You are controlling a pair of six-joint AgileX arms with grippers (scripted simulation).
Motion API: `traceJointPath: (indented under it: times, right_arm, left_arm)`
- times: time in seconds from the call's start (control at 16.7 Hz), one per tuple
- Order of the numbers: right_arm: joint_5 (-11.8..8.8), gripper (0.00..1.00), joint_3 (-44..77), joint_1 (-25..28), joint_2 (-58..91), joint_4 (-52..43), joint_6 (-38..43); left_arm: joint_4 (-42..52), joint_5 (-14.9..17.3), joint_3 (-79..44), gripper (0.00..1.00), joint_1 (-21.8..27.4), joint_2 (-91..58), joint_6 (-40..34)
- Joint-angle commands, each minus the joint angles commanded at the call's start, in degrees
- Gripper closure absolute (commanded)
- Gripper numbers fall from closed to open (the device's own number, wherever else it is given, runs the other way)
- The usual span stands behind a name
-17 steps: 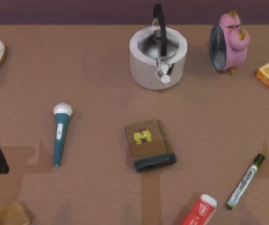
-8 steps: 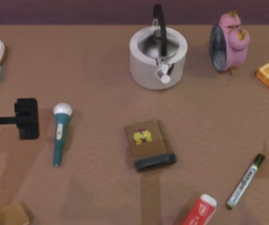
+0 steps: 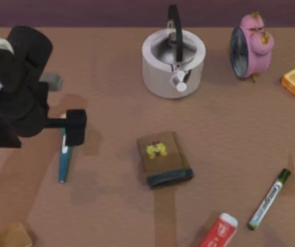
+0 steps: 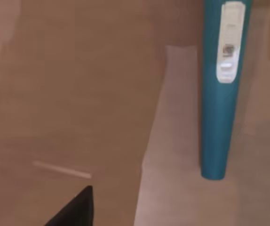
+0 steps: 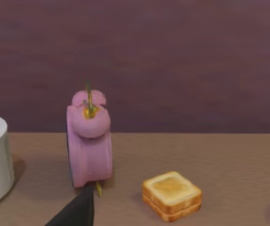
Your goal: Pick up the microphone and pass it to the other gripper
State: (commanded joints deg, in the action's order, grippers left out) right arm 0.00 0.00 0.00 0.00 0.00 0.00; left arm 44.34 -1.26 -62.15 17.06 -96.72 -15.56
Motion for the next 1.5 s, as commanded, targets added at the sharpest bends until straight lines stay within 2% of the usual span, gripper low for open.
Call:
traceJointPath:
  times: [0.18, 0.54, 0.72, 1.08, 1.44, 1.5]
  right_arm:
    - [0.0, 0.0, 0.0, 0.0, 0.0, 0.0, 0.0]
    - [0.0, 0.0, 0.0, 0.0, 0.0, 0.0, 0.0]
    - [0.0, 0.0, 0.0, 0.0, 0.0, 0.0, 0.0]
    - [0.0, 0.0, 0.0, 0.0, 0.0, 0.0, 0.0]
    - [0.0, 0.0, 0.0, 0.0, 0.0, 0.0, 0.0]
    - [0.0, 0.0, 0.0, 0.0, 0.0, 0.0, 0.0]
  left_arm:
    - [2.9, -0.2, -3.3, 0.0, 1.0, -5.5, -0.8]
    - [2.9, -0.2, -3.4, 0.0, 0.8, -6.1, -0.9]
    - [-1.0, -0.2, -2.1, 0.0, 0.9, -9.0, -0.6]
    - [-15.9, -0.1, 2.6, 0.0, 0.7, -18.8, -0.3]
    - [-18.0, -0.1, 3.4, 0.0, 0.6, -20.4, -0.2]
    - [-18.0, -0.1, 3.4, 0.08, 0.6, -20.4, -0.2]
